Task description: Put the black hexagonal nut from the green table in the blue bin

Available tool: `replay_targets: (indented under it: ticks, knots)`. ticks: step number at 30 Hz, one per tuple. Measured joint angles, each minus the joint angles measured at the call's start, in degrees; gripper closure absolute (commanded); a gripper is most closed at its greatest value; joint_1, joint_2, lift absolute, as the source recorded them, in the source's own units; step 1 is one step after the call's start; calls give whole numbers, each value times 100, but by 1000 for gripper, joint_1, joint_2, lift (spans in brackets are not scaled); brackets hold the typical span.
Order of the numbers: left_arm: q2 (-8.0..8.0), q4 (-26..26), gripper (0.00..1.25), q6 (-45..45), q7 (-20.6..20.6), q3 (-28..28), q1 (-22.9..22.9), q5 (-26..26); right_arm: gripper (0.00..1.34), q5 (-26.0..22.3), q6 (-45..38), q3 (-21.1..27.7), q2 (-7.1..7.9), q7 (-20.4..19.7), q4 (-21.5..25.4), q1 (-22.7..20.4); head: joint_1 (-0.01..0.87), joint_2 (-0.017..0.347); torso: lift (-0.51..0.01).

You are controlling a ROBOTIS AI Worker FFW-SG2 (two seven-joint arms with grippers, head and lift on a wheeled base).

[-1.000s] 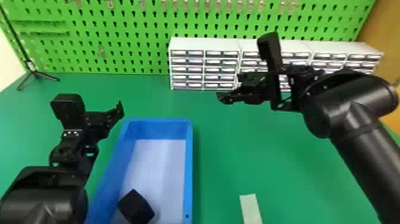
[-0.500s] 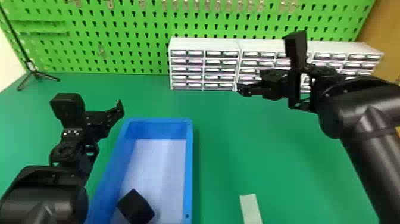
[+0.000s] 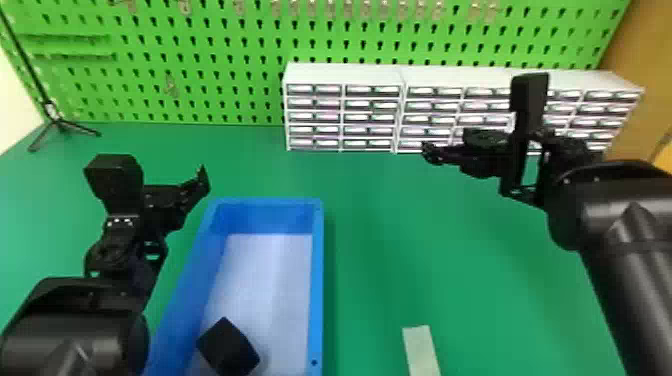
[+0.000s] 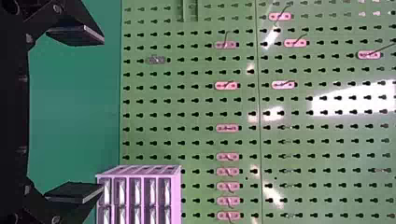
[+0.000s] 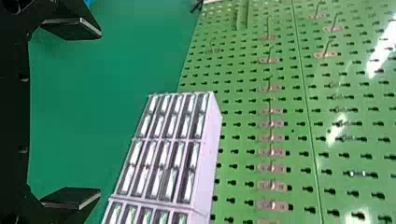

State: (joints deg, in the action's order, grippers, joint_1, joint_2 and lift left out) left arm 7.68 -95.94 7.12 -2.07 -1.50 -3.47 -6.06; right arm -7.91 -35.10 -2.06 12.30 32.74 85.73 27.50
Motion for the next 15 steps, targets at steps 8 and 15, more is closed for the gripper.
replay_targets:
  ticks: [8, 15]
  knots:
    - [-11, -3, 170, 0, -31, 10, 18, -9, 114, 6, 334, 220, -165, -686, -98, -160, 683, 28, -96]
    - [-14, -11, 170, 0, -40, 3, 37, -16, 114, -49, 683, 277, -322, -1446, -99, -392, 683, 28, -96]
